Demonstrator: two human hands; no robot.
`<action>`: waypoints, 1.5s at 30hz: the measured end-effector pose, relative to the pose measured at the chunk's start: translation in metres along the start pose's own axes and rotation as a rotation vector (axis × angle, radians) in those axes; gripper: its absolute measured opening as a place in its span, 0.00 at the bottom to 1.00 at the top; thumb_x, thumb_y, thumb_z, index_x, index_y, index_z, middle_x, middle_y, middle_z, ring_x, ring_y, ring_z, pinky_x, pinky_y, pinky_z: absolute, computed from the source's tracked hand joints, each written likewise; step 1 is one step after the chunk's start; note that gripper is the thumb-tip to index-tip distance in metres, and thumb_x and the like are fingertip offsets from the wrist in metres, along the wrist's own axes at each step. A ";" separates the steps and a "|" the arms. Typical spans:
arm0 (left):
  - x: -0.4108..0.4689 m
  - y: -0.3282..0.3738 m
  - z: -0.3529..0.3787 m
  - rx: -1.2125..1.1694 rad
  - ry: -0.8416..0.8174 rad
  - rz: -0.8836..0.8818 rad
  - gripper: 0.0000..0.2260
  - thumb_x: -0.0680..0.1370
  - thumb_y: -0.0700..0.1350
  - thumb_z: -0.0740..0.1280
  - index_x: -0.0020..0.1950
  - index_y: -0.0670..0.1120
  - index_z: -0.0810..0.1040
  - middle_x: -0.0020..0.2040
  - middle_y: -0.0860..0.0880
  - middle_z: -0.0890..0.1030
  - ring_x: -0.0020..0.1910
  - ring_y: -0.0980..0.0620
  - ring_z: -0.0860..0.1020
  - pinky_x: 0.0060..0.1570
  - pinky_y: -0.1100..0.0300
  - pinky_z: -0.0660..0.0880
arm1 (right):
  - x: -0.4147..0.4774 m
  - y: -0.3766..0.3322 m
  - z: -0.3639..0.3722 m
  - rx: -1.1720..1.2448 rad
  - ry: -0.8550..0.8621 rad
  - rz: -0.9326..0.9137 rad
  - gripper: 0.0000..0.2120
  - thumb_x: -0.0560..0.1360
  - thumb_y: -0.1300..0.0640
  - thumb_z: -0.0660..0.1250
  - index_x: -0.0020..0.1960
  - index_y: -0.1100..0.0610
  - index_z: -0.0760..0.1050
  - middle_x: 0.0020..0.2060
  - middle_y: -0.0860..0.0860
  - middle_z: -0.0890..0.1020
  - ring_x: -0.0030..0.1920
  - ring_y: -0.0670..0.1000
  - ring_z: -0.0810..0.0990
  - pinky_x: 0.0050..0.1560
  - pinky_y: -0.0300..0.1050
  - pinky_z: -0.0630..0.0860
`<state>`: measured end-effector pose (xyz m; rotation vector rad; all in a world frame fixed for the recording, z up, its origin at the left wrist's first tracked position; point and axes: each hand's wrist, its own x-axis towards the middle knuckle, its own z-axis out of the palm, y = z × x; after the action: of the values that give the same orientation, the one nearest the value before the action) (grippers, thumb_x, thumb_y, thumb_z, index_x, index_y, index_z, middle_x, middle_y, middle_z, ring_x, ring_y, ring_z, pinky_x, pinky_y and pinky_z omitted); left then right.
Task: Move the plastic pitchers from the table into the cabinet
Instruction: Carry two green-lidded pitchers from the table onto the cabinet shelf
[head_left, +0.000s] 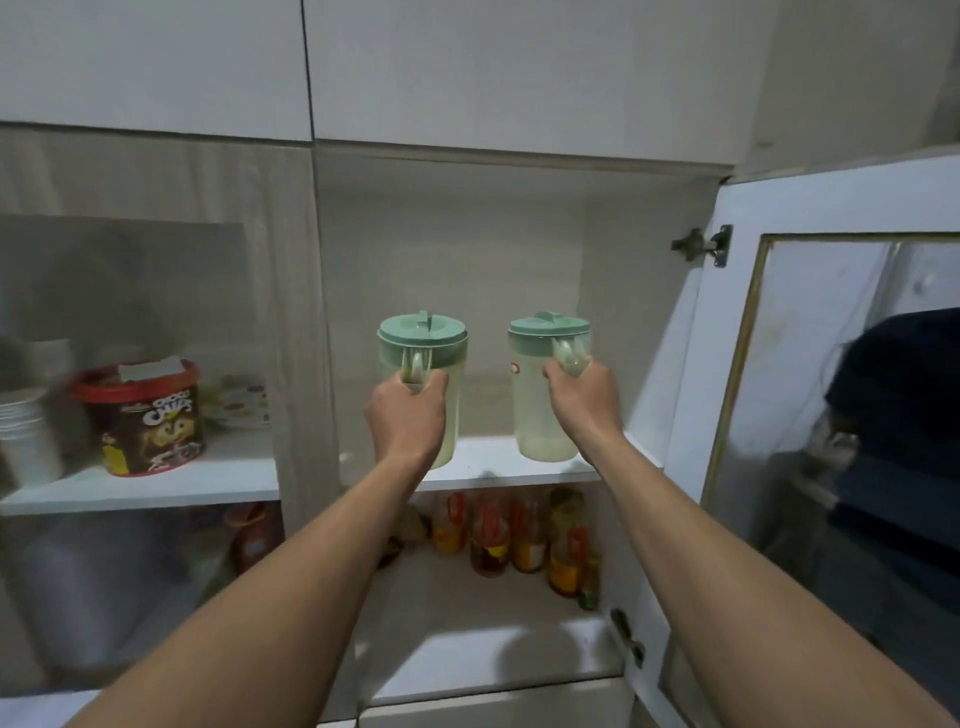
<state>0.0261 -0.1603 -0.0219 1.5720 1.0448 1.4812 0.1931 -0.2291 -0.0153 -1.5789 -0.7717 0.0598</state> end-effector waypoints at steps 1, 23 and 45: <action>0.008 -0.003 0.014 -0.001 -0.015 0.003 0.12 0.74 0.47 0.67 0.35 0.42 0.80 0.29 0.48 0.78 0.31 0.50 0.74 0.30 0.58 0.69 | 0.012 0.007 0.000 -0.006 0.010 0.005 0.09 0.74 0.52 0.66 0.45 0.59 0.79 0.34 0.51 0.80 0.35 0.53 0.78 0.34 0.45 0.69; 0.189 -0.113 0.258 0.011 -0.161 -0.025 0.13 0.77 0.47 0.65 0.34 0.43 0.74 0.30 0.46 0.75 0.32 0.45 0.73 0.30 0.59 0.65 | 0.262 0.155 0.090 0.076 0.173 0.121 0.03 0.76 0.57 0.67 0.47 0.55 0.79 0.44 0.54 0.84 0.43 0.55 0.81 0.43 0.48 0.77; 0.310 -0.217 0.464 0.060 -0.128 -0.083 0.10 0.78 0.47 0.67 0.44 0.41 0.78 0.35 0.49 0.77 0.37 0.49 0.76 0.33 0.61 0.69 | 0.459 0.300 0.167 0.069 0.138 0.147 0.05 0.77 0.56 0.69 0.46 0.57 0.77 0.37 0.51 0.79 0.40 0.53 0.78 0.41 0.44 0.73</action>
<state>0.4747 0.2229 -0.1276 1.6231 1.0756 1.2869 0.5981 0.1578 -0.1348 -1.5549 -0.5400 0.0827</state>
